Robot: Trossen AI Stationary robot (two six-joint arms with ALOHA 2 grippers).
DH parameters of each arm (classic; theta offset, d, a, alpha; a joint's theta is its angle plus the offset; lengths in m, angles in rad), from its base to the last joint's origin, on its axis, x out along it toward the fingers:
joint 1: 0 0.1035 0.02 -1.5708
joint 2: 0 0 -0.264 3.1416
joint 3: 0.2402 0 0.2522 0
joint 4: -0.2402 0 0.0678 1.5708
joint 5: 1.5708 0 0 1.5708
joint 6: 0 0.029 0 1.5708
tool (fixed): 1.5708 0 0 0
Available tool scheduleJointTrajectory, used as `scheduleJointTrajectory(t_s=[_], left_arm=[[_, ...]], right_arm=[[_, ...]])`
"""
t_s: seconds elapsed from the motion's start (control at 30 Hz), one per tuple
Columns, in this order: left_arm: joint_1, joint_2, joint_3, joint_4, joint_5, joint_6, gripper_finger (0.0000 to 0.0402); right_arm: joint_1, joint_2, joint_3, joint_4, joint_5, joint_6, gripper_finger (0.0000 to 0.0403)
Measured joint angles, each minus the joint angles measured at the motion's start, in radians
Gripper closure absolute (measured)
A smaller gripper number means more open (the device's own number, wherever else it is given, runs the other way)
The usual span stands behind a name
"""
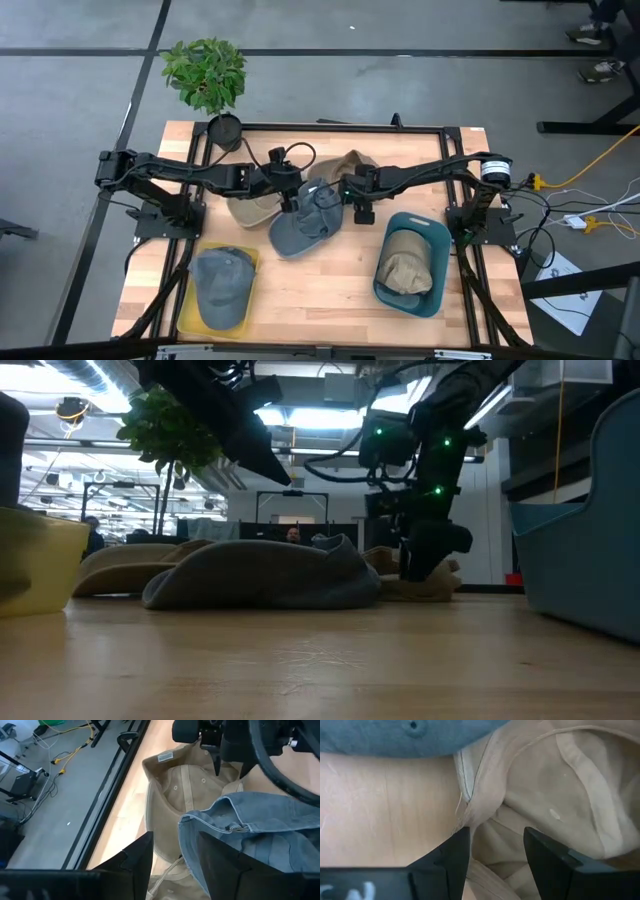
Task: Pick & Place hat
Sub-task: Put the right brown cap into the blue bin
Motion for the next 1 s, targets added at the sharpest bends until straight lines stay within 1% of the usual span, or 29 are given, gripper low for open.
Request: scheduleJointTrajectory(t_s=[0.1, 0.23, 0.3, 0.37, 0.43, 0.57, 1.0], left_arm=[[0.0, 0.0, 0.0, 0.0, 0.0, 0.0, 0.025], [0.0, 0.0, 0.0, 0.0, 0.0, 0.0, 0.025], [0.0, 0.0, 0.0, 0.0, 0.0, 0.0, 0.0252], [0.0, 0.0, 0.0, 0.0, 0.0, 0.0, 0.0254], [0.0, 0.0, 0.0, 0.0, 0.0, -0.004, 0.0256], [0.0, 0.0, 0.0, 0.0, 0.0, -0.008, 0.0256], [0.0, -0.001, 0.0, 0.0, 0.006, -0.011, 0.0258]], right_arm=[[0.0, -0.028, 0.013, -0.013, 0.02, -0.007, 0.0218], [0.0, -0.071, 0.054, -0.035, 0.016, -0.023, 0.0218], [0.0, -0.09, 0.064, -0.037, -0.02, -0.023, 0.0218], [0.0, -0.103, 0.066, -0.032, -0.085, -0.016, 0.0218], [0.0, -0.103, 0.067, -0.029, -0.122, 0.005, 0.0218], [0.0, -0.076, 0.067, -0.038, -0.122, 0.046, 0.0218], [0.0, -0.016, 0.066, -0.035, -0.119, 0.109, 0.0218]])
